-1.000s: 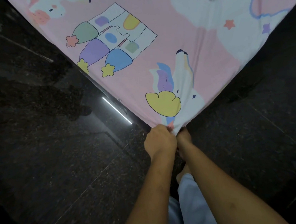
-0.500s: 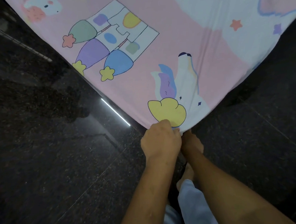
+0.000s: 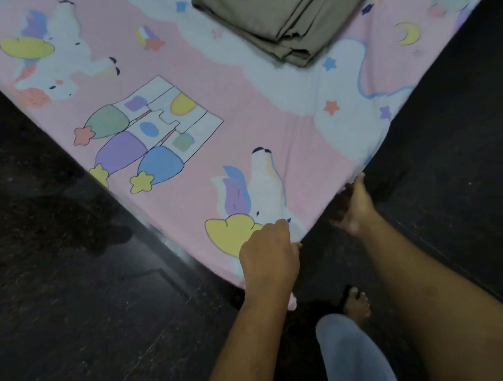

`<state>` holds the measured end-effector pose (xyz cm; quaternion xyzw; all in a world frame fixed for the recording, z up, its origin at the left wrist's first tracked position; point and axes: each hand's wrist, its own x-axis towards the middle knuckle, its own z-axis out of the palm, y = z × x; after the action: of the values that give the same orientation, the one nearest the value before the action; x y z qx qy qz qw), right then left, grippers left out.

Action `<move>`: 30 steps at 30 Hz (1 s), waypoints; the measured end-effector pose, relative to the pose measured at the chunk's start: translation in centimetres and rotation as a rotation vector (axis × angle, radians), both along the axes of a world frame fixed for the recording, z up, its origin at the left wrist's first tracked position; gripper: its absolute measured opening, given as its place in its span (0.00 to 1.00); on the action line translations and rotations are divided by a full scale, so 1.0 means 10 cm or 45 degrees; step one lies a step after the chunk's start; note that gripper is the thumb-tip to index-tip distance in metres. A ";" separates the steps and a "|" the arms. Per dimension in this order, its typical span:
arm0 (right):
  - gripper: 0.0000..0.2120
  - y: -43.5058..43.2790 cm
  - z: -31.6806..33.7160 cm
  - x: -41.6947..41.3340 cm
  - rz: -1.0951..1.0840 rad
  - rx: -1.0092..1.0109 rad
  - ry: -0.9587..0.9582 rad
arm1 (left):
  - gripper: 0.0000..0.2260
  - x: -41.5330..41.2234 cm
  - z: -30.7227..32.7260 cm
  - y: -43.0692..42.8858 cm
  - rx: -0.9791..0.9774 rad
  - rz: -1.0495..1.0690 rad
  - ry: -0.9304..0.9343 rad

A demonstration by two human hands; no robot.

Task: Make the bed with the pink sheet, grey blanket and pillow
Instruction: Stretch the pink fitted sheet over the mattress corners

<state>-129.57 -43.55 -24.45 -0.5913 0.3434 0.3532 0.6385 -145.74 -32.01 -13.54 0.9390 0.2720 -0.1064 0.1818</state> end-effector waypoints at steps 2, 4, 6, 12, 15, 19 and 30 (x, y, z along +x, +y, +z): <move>0.33 0.13 0.04 0.29 -0.035 0.224 -0.043 | 0.15 0.16 -0.05 -0.04 0.084 0.000 -0.105; 0.28 0.17 0.00 0.54 -0.105 0.250 -0.110 | 0.16 0.39 -0.14 -0.08 0.116 0.031 -0.199; 0.22 0.19 -0.08 0.74 -0.230 0.162 -0.157 | 0.20 0.67 -0.22 -0.09 0.133 0.083 -0.292; 0.07 0.08 -0.21 1.23 -0.502 -0.184 -0.308 | 0.31 1.26 -0.48 -0.17 0.086 0.209 -0.132; 0.17 -0.01 -0.21 1.48 -0.457 -0.178 -0.274 | 0.31 1.49 -0.57 -0.32 0.162 0.109 -0.074; 0.39 -0.15 -0.18 1.83 -0.264 -0.037 -0.088 | 0.30 1.84 -0.66 -0.55 0.268 0.081 -0.088; 0.13 -0.81 -0.19 2.21 0.222 -0.825 -0.444 | 0.33 2.21 -0.76 -1.04 0.428 -0.120 -0.109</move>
<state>-107.50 -51.65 -26.32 -0.8409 0.2717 0.1733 0.4348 -123.61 -42.36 -21.18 0.9715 0.2335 -0.0280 0.0285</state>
